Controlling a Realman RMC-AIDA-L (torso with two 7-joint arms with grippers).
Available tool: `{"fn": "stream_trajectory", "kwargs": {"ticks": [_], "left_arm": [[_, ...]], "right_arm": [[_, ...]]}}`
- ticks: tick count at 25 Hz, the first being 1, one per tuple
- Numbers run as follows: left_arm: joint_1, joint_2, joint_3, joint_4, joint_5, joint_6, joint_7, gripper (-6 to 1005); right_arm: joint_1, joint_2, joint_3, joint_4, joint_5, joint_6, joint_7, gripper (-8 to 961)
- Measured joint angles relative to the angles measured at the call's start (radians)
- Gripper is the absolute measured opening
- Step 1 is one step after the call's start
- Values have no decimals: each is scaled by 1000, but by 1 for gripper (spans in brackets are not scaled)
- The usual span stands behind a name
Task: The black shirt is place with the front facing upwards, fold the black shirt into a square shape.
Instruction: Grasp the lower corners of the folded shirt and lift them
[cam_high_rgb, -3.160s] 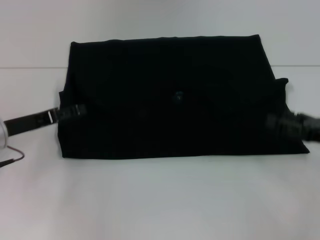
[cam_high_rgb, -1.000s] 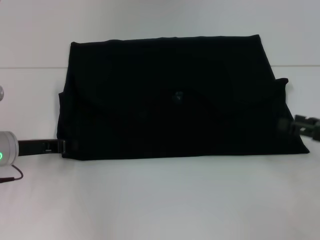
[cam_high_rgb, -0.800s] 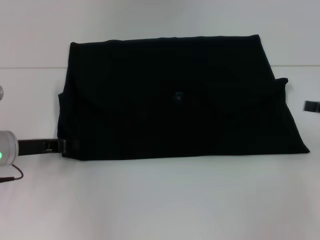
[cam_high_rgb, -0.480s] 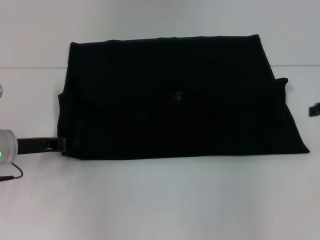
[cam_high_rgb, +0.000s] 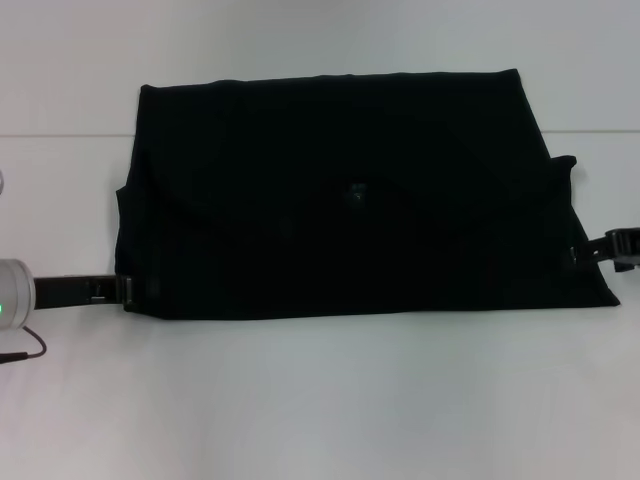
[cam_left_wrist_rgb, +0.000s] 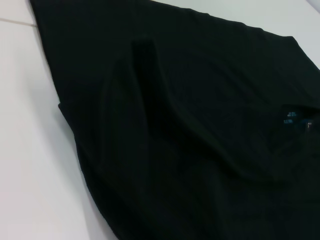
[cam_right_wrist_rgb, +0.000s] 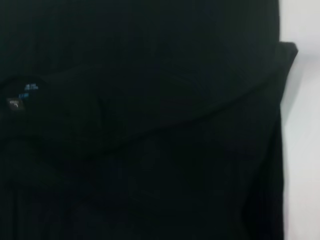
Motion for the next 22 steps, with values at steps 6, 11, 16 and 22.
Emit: {"fn": "stream_trajectory", "kwargs": {"ticks": [6, 11, 16, 22], "left_arm": [[1, -1, 0, 0, 0, 2, 0, 44], [2, -1, 0, 0, 0, 6, -1, 43], [0, -1, 1, 0, 0, 8, -2, 42], [-1, -1, 1, 0, -1, 10, -2, 41]], "right_arm": [[2, 23, -2, 18, 2, 24, -27, 915], [4, 36, -3, 19, -1, 28, -50, 870], [-2, 39, -27, 19, -8, 40, -60, 824], [-6, 41, -35, 19, -8, 43, -63, 744]]}}
